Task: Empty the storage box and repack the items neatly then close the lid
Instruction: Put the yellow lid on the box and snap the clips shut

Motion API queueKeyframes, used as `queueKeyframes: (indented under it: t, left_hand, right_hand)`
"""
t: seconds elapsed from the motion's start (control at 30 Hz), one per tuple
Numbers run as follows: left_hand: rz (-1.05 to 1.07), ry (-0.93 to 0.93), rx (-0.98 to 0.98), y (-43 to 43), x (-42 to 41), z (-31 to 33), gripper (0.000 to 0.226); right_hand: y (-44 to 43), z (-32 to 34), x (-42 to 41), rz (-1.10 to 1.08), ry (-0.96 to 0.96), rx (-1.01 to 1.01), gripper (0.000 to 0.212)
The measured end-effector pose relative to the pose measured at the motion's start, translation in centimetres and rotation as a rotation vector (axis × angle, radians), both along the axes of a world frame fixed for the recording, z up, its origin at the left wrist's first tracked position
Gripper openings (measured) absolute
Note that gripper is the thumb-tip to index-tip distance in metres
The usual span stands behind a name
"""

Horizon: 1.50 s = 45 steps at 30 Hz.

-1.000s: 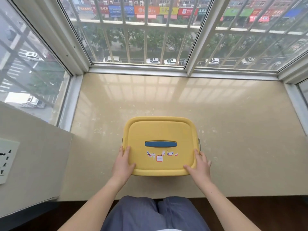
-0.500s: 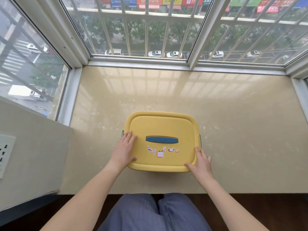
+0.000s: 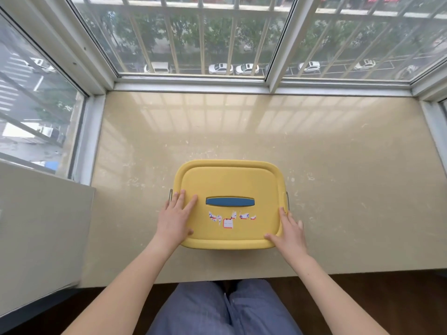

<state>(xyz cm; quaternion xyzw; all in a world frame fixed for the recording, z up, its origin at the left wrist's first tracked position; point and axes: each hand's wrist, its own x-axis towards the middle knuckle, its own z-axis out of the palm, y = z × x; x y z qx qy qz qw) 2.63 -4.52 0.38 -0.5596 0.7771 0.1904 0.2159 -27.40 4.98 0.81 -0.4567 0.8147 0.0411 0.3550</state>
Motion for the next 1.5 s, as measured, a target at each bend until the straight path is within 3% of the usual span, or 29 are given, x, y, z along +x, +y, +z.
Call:
queueKeyframes:
  t: [0.33,0.53,0.77,0.93,1.1,1.17,1.3,1.4,1.5]
  left_hand:
    - [-0.029,0.067,-0.019,-0.6,0.6,0.1,0.111]
    - [-0.048,0.009,-0.001,-0.7,0.5,0.0,0.109]
    - [-0.018,0.004,-0.002,-0.6,0.4,0.2,0.107]
    - [0.006,0.061,-0.015,-0.5,0.9,-0.7,0.107]
    - [0.009,0.185,-0.023,-0.4,2.0,-1.6,0.103]
    - [0.129,0.392,-0.064,-0.1,2.8,-2.0,0.093]
    - [0.841,0.817,-0.163,0.9,4.3,-2.4,0.062]
    - [1.247,1.018,0.077,0.6,4.9,-2.5,0.047]
    - [1.331,1.124,0.239,0.2,5.0,-3.5,0.037]
  right_hand:
    - [0.1,-0.1,0.1,0.028,0.042,0.011,0.099]
    - [-2.0,1.4,0.4,0.310,0.308,-0.018,0.105]
    - [-7.5,2.7,7.6,0.568,0.111,-0.216,0.106]
    - [-10.2,0.7,11.8,0.742,0.068,-0.150,0.111]
    - [-10.5,-1.0,12.3,0.778,0.103,-0.100,0.109]
    - [-10.5,-1.5,12.3,0.783,0.114,-0.097,0.109]
    - [-10.9,-1.8,12.4,0.799,0.124,-0.070,0.111]
    - [-11.0,-1.9,12.5,0.820,0.145,-0.051,0.112]
    - [-11.1,-1.9,12.5,0.835,0.164,-0.041,0.112]
